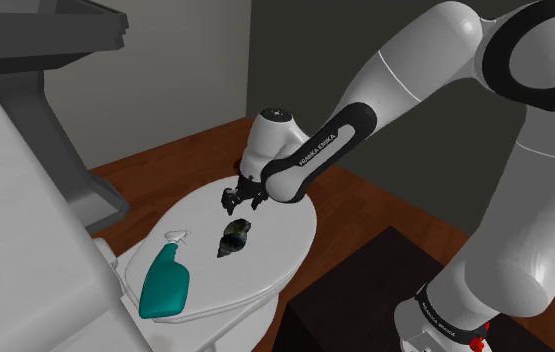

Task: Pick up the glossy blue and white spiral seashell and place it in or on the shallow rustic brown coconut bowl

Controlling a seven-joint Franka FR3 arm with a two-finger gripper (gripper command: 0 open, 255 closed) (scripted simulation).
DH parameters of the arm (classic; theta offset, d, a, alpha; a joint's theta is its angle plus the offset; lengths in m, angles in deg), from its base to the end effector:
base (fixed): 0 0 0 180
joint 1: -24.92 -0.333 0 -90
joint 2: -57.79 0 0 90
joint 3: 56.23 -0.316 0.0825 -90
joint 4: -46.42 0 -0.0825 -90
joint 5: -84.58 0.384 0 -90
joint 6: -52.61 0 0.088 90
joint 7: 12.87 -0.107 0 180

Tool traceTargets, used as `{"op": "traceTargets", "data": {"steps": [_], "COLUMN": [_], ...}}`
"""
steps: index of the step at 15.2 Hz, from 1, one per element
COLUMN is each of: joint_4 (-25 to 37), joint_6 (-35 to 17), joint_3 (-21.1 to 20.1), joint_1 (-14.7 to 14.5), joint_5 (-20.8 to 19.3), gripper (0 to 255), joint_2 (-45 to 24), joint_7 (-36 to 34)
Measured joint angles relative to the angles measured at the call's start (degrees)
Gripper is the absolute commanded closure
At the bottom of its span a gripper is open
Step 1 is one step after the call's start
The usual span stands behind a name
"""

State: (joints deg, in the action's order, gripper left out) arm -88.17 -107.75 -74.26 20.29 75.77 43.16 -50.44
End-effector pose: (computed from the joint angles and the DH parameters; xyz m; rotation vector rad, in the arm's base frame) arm 0.4901 0.2140 0.2492 -3.0076 0.2087 -0.2685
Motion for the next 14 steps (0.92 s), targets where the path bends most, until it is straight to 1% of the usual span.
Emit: {"op": "traceTargets", "data": {"steps": [1, 2, 3, 4, 5, 7, 11, 14], "joint_4": [-2.1, -5.1, -6.7, -7.8, -8.4, -8.4, -7.6, -7.5], "joint_6": [-1.0, -2.7, -3.2, -4.2, -5.2, -6.6, -9.5, -9.9], "joint_3": [-2.5, -5.5, -8.5, -9.9, -10.4, -10.3, -8.6, -8.4], "joint_1": [2.4, 5.1, 7.6, 8.8, 9.2, 9.1, 7.1, 6.9], "joint_5": [5.4, 12.1, 18.9, 22.7, 24.3, 24.6, 22.6, 22.4], "gripper": [0, 0, 0, 0, 0, 0, 0, 0], "joint_2": [1.4, 3.0, 4.4, 4.6, 4.2, 2.7, -0.9, -1.4], "joint_7": [1.1, 2.6, 4.5, 5.4, 5.7, 5.3, 3.6, 3.4]}}
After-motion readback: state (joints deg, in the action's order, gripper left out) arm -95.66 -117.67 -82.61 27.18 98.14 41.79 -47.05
